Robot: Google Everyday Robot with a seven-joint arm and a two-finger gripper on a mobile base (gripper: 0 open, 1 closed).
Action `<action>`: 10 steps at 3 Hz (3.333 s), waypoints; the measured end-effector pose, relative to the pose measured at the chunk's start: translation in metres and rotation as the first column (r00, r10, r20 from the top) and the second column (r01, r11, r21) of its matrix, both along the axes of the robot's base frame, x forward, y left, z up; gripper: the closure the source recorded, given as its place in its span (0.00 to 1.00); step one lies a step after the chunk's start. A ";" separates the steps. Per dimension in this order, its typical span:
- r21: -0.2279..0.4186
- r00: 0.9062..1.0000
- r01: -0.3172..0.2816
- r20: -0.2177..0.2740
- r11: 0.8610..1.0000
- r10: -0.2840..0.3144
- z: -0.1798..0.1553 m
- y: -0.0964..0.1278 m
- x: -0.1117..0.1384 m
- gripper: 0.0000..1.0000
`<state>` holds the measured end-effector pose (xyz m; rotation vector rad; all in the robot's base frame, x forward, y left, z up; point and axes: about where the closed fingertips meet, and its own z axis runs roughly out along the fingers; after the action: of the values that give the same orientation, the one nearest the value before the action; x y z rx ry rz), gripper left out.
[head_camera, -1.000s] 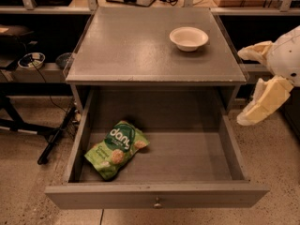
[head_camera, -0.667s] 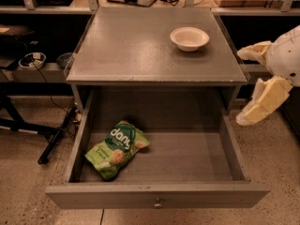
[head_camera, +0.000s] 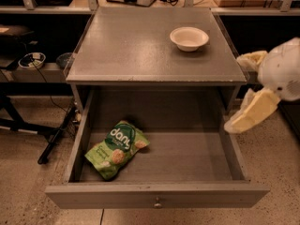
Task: Pick green rice chip bag from top drawer and place on counter
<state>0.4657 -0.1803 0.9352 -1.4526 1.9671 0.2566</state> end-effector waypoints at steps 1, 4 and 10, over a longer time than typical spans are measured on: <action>0.009 0.996 0.070 0.056 0.998 -0.070 -0.020 0.011 0.012 0.00; 0.128 0.999 0.044 0.007 0.991 -0.045 -0.088 0.054 0.052 0.00; 0.308 0.984 -0.120 -0.087 0.944 0.153 -0.151 0.123 0.067 0.00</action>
Offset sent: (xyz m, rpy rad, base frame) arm 0.0480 0.0281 -0.0738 0.0440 -0.0936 -0.1807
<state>0.5330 -0.0578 0.7845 -1.3974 1.8168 0.6830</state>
